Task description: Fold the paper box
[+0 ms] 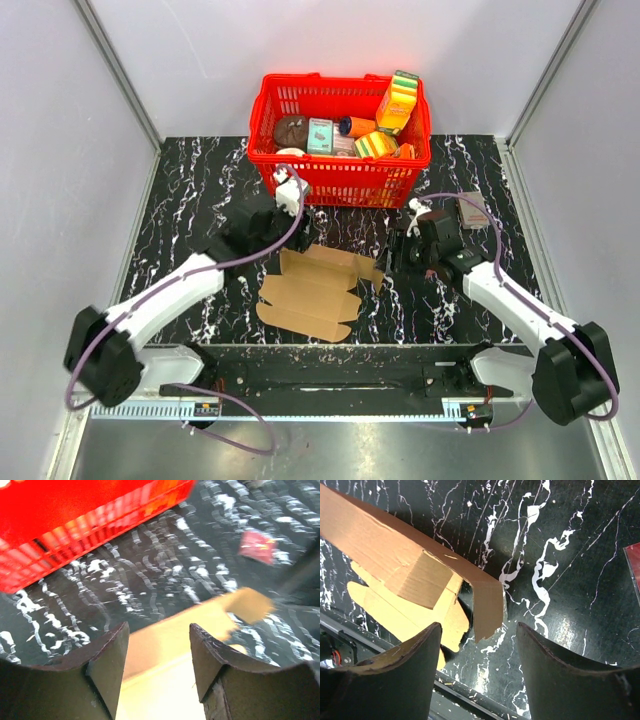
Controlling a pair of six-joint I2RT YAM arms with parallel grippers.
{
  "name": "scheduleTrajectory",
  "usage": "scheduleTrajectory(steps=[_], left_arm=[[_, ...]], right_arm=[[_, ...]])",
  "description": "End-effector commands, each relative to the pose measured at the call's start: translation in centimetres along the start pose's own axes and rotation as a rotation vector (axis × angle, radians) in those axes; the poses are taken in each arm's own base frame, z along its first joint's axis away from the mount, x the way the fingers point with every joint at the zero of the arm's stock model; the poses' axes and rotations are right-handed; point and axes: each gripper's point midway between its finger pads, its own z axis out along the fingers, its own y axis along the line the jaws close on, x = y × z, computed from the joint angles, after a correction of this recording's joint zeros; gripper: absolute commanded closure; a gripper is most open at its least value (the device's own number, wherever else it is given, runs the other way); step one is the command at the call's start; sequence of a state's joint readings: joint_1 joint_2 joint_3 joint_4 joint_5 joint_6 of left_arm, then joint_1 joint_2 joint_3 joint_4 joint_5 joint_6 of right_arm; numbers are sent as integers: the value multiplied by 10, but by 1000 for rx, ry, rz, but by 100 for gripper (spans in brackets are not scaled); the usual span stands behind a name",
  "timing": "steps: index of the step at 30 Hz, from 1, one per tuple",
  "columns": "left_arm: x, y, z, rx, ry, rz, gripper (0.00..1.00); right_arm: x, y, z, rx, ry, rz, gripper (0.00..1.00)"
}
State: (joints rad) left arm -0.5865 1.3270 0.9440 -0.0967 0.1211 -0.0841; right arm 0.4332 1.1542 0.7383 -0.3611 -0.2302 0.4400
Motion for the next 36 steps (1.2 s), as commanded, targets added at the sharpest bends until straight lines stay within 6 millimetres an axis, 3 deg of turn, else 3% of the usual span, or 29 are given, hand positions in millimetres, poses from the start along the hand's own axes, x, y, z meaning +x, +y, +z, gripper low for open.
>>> scheduleTrajectory(steps=[1,5,9,12,22,26,32,36], left_arm=[[-29,-64,-52,140,-197,-8,46],[0,-102,-65,242,-191,-30,55],[44,-125,-52,295,-131,-38,67],[61,-136,-41,319,-104,-26,74],[86,-160,-6,399,-45,61,89],[105,-163,7,401,7,78,99],[118,-160,10,380,22,65,100],[112,-160,-2,381,17,55,100]], right_arm=[[0,3,2,-13,32,-59,35],[4,2,8,-18,58,-73,41],[5,8,11,-54,71,-76,47],[5,9,14,-59,77,-77,52],[9,10,19,-43,111,-117,61],[10,10,21,-36,108,-128,64],[12,5,23,-6,111,-137,66],[6,1,11,40,81,-130,50]])
